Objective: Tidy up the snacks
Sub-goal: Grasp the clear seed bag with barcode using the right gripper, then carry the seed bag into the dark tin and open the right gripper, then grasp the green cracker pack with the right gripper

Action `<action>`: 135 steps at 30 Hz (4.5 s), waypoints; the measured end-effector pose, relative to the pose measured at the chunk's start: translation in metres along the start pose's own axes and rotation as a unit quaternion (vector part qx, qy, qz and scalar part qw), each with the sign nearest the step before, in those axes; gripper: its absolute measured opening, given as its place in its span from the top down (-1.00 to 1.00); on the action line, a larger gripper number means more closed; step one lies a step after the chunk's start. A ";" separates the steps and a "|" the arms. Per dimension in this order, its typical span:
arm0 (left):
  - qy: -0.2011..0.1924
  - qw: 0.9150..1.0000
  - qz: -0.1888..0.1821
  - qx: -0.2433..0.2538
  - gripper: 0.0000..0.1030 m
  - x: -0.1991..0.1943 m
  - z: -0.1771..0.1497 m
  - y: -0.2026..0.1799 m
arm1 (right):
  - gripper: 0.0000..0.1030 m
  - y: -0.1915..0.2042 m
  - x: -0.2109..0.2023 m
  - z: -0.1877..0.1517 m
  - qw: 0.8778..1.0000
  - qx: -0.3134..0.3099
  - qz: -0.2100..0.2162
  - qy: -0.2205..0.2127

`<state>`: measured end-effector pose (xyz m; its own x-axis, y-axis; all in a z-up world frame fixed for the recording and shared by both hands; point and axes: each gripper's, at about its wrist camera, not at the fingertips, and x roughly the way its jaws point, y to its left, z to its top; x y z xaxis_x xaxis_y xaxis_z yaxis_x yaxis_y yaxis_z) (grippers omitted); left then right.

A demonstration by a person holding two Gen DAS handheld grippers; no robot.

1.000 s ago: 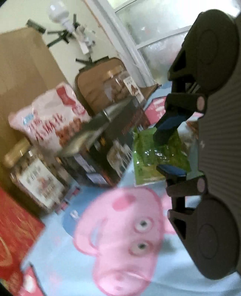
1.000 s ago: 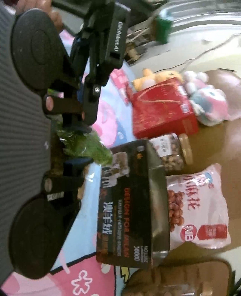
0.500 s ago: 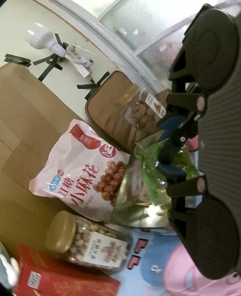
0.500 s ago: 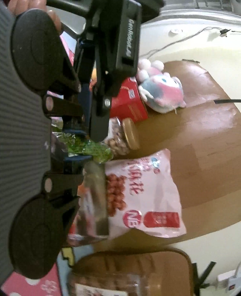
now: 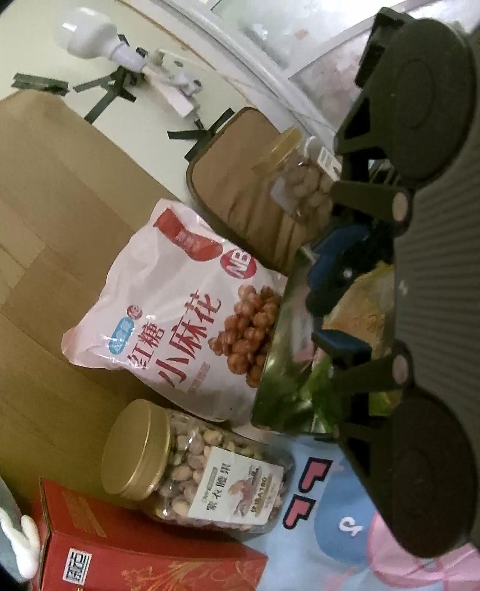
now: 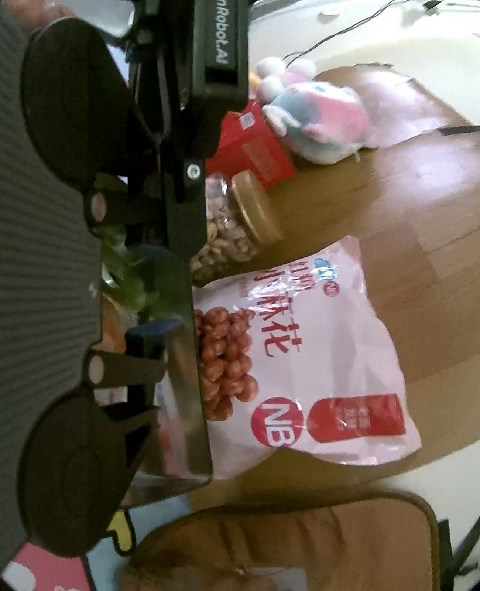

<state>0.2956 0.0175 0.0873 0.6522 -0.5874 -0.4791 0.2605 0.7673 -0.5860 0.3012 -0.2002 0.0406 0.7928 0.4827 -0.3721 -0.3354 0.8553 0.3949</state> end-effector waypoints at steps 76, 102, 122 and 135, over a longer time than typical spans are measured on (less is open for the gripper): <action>0.011 0.999 0.001 0.032 0.69 -0.094 -0.101 -0.039 | 0.79 0.025 -0.179 -0.065 0.997 0.042 0.040 -0.042; 0.042 0.995 0.062 0.065 0.66 0.060 -0.012 -0.031 | 0.42 -0.041 -0.068 -0.015 0.993 -0.054 -0.089 -0.062; -0.006 0.995 0.091 0.031 0.60 -0.130 -0.087 0.022 | 0.32 -0.011 -0.147 -0.073 0.998 0.048 -0.003 -0.027; 0.037 0.996 0.057 -0.055 0.45 -0.171 -0.152 0.082 | 0.28 0.118 -0.132 -0.135 0.979 -0.082 0.136 0.125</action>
<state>0.0978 0.1418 0.0216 0.6174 -0.5186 -0.5914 0.1051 0.7995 -0.5914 0.0883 -0.1380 0.0228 0.5203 0.7099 -0.4747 -0.6094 0.6980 0.3761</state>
